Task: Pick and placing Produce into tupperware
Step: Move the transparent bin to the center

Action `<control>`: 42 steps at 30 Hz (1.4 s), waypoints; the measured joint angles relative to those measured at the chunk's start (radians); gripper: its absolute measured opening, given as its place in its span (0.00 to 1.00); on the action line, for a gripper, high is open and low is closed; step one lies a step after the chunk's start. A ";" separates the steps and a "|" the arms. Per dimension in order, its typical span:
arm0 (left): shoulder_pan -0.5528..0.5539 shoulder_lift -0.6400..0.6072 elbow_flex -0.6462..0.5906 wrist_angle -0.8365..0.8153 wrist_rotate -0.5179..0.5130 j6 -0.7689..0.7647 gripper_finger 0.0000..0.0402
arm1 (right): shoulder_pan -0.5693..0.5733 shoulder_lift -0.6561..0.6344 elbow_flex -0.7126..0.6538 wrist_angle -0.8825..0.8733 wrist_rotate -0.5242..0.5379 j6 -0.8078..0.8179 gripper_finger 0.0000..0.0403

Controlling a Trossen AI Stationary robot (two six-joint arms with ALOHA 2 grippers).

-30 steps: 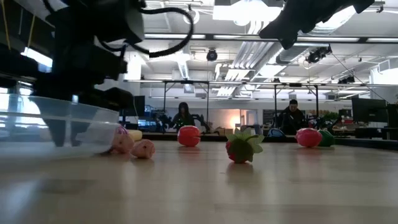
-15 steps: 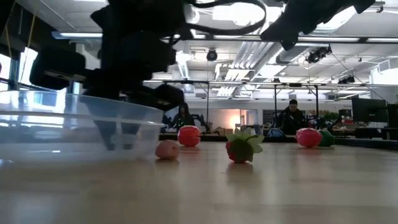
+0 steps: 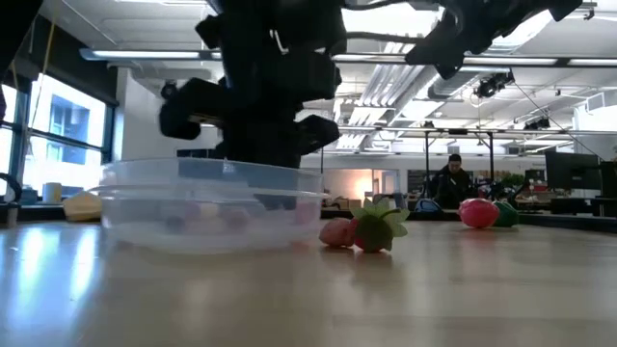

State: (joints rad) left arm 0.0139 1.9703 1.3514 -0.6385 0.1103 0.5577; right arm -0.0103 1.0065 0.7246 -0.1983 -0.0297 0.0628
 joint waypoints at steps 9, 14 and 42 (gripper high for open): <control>0.122 -0.002 0.005 0.061 -0.001 0.022 0.20 | 0.000 0.000 0.000 -0.002 0.000 0.000 0.02; 0.176 -0.002 0.005 0.074 -0.065 0.020 0.20 | 0.000 0.000 0.000 -0.004 0.000 -0.001 0.02; 0.246 -0.021 0.005 0.053 -0.024 -0.018 0.20 | 0.000 0.000 0.000 -0.016 -0.001 -0.019 0.02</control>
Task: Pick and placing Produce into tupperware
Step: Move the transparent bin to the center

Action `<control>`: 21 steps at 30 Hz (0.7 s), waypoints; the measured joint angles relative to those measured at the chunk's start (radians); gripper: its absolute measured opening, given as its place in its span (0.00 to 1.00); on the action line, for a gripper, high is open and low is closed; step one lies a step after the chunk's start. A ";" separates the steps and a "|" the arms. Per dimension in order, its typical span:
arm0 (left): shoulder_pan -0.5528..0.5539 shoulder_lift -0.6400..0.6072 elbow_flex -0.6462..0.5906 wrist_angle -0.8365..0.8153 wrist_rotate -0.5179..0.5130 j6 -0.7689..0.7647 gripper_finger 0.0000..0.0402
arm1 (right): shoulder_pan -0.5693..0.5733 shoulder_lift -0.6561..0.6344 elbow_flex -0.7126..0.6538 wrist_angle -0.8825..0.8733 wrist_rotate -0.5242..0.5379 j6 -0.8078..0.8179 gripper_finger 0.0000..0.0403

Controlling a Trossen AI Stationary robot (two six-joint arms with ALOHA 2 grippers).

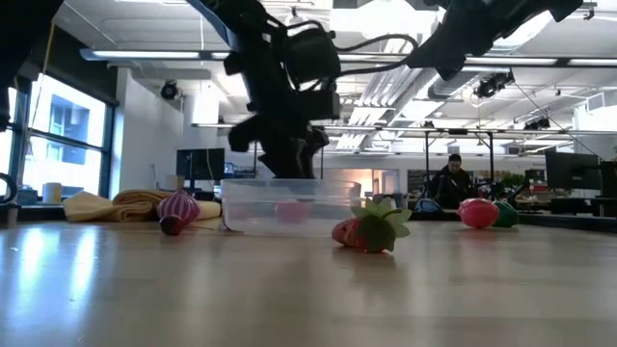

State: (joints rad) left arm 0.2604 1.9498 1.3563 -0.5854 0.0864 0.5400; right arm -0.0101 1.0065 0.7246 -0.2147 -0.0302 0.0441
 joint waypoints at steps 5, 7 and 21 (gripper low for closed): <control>-0.026 -0.066 0.000 -0.126 -0.012 0.006 0.20 | 0.000 0.000 0.000 -0.008 0.000 0.000 0.02; -0.038 -0.106 0.000 -0.206 -0.033 0.010 0.20 | 0.000 0.000 0.000 -0.010 0.000 0.000 0.02; 0.025 -0.200 -0.030 -0.481 -0.272 -0.010 0.20 | 0.000 0.000 0.000 -0.014 0.000 0.000 0.02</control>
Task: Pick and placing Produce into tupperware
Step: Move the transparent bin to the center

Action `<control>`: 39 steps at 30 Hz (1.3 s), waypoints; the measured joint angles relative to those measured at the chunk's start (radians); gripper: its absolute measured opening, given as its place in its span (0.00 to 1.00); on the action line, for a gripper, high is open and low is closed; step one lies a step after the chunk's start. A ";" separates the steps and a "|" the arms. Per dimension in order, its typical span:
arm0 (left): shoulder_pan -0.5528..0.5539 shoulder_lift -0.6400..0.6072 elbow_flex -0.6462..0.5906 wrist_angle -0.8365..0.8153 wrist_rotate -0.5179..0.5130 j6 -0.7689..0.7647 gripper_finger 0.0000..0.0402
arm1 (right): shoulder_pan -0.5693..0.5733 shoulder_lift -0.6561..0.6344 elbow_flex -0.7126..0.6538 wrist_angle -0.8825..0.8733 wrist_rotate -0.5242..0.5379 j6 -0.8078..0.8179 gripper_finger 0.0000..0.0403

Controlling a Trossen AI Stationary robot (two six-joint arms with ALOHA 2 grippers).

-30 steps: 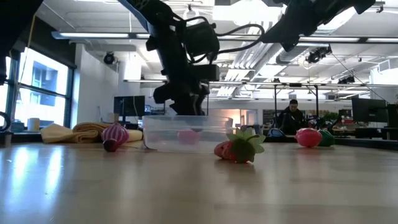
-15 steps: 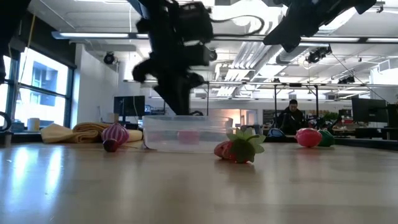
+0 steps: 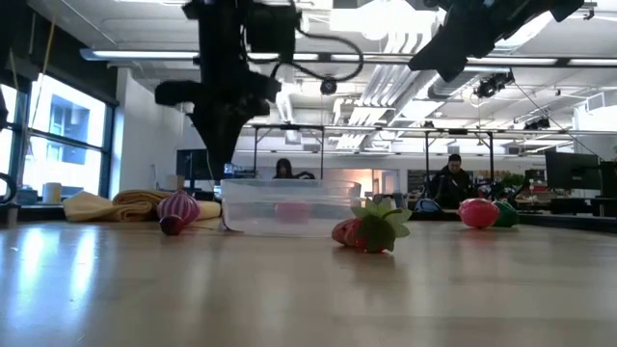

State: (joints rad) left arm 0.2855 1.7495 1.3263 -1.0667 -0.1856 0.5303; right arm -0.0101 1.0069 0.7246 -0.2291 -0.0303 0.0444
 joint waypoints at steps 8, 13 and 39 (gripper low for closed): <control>0.084 0.002 -0.115 0.121 0.104 0.098 0.20 | 0.000 0.000 0.000 0.000 0.000 0.000 0.02; 0.088 0.002 -0.153 0.202 0.162 0.164 0.20 | 0.000 0.000 0.000 0.000 0.000 0.000 0.02; -0.022 0.002 -0.153 0.285 0.352 0.341 0.20 | 0.207 0.000 0.000 -0.067 0.233 0.051 0.02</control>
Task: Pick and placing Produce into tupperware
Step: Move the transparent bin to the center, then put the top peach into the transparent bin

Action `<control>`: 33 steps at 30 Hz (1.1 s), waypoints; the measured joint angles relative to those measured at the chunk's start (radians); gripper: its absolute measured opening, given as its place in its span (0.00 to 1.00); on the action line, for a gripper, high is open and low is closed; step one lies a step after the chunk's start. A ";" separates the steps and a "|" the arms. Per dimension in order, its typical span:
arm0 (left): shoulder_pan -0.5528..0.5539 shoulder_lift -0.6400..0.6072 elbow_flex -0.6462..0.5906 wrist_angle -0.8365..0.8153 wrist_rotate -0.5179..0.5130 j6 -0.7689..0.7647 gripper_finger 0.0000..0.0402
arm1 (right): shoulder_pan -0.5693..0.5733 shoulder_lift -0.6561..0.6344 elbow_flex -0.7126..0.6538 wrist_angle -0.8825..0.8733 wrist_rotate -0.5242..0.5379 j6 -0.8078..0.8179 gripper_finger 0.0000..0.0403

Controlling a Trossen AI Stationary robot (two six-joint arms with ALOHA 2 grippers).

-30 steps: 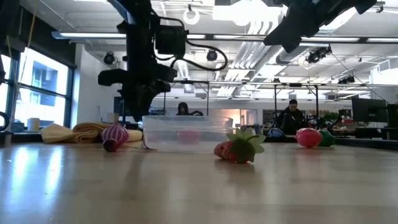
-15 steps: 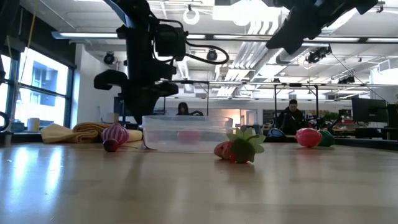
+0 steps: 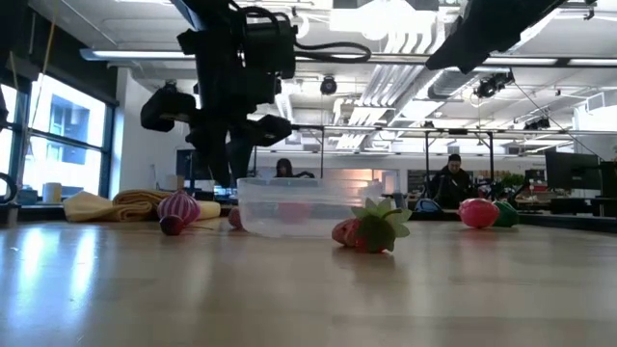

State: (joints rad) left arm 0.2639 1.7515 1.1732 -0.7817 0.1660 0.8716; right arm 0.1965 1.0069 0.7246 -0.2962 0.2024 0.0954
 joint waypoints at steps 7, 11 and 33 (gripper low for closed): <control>-0.031 0.000 0.000 0.000 -0.131 -0.013 0.20 | 0.040 0.000 0.000 0.001 0.048 0.009 0.02; -0.026 0.000 0.001 -0.031 -0.206 -0.016 0.20 | 0.041 0.000 0.000 0.001 0.052 0.009 0.02; -0.018 -0.320 0.109 -0.144 -0.148 -0.075 0.20 | 0.023 -0.325 -0.180 0.077 0.139 -0.051 0.02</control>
State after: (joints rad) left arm 0.2459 1.4318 1.2827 -0.9258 0.0176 0.7964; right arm 0.2194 0.6815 0.5443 -0.2190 0.3413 0.0441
